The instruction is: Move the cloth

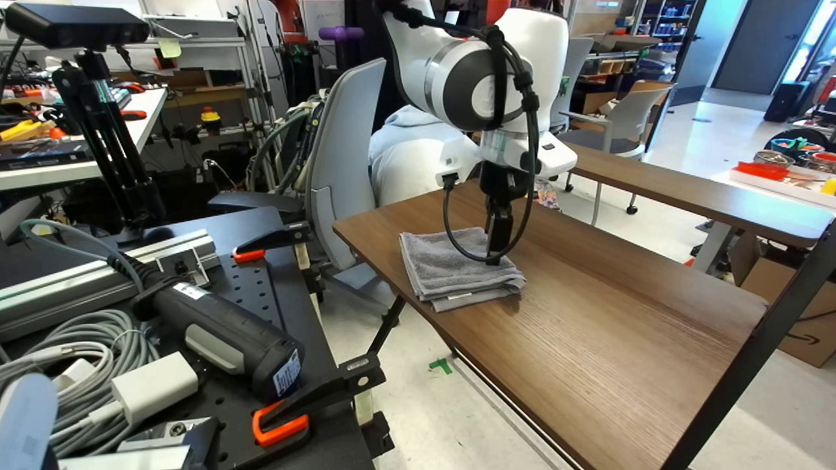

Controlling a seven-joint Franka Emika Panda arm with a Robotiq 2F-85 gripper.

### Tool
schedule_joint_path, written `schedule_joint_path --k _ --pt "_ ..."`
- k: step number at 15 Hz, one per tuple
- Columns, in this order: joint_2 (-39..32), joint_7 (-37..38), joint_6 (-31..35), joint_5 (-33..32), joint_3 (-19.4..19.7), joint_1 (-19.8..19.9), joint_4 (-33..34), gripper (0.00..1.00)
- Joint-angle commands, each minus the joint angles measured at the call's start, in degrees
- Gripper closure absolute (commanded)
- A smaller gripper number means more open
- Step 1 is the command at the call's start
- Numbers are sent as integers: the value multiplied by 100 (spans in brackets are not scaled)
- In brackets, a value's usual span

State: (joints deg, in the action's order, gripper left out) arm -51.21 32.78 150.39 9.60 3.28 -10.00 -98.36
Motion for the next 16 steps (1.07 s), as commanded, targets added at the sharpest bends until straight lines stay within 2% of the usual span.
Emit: schedule_joint_path --k 1,8,9,16 --pt "11 -36 -23 54 14 -39 -23 0" --pt "14 -47 -45 32 30 -56 -70 0" --pt "-35 -115 287 35 13 -44 -137 0" --pt "-261 -452 989 10 32 -137 -423 0"
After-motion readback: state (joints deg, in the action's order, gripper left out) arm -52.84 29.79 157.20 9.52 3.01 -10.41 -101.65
